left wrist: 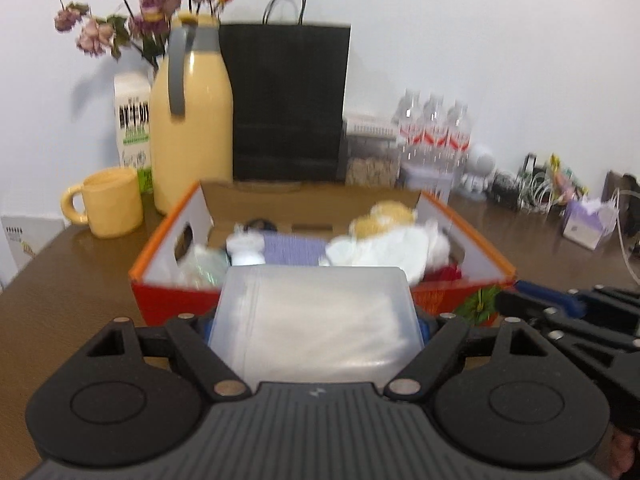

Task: Organize objects
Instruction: 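Carry the plastic container and orange object into the box and open both tools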

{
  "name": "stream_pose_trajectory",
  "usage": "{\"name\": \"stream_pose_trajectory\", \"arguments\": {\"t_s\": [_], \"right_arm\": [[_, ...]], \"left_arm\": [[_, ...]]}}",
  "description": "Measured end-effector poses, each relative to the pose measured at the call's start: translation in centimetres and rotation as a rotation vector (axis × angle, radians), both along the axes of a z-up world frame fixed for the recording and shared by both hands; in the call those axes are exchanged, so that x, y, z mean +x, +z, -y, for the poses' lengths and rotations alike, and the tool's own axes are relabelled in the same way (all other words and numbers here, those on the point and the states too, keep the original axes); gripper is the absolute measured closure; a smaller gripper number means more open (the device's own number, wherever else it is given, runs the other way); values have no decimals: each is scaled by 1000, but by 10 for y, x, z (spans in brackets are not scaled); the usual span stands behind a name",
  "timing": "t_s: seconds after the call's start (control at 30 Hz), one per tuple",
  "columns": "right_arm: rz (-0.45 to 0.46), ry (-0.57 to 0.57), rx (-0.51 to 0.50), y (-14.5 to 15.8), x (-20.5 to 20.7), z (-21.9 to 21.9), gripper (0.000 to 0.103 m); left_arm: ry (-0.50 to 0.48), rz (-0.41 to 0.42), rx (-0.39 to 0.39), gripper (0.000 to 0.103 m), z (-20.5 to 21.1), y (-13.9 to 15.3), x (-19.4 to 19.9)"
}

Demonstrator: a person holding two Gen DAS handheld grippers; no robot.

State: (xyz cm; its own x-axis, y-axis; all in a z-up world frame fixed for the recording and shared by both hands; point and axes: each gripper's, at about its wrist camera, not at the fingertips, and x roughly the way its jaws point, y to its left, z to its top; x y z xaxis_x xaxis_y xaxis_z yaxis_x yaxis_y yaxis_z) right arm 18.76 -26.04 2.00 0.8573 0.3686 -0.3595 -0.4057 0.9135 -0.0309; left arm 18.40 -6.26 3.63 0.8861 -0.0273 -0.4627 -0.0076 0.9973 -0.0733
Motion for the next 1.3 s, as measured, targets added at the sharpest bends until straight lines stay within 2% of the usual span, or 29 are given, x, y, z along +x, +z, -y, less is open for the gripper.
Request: {"name": "stream_pose_trajectory", "arguments": {"t_s": [0.2,0.4,0.7,0.93,1.0,1.03,1.07,1.1,1.13,1.17,1.2,1.3], "right_arm": [[40,29,-4,23,18,-25,89],[47,35,-3,34,53,-55,89],[13,30,-3,28,118,-88,89],[-25,24,-5,14,140,-88,89],[-41,21,-7,11,142,-86,88],[-46,14,-3,11,142,-83,85],[-52,10,1,11,143,-81,72],[-59,4,6,11,143,-79,49],[-62,-2,11,12,143,-77,35],[-62,-5,14,12,142,-76,11],[-56,-7,19,12,141,-74,0],[-56,-18,23,15,141,-73,0]], "left_arm": [[22,57,-4,20,-21,23,17],[27,76,-3,20,-39,30,51],[12,58,-62,20,-61,17,114],[0,14,-24,20,-63,-2,131],[9,17,-21,14,-64,-2,130],[15,25,-19,0,-65,-2,129],[21,39,-19,0,-67,-1,127],[24,52,-19,0,-68,1,125],[23,53,-20,0,-69,2,124],[23,51,-21,0,-70,3,124],[27,51,-22,0,-72,3,123],[31,52,-20,0,-74,4,123]]}}
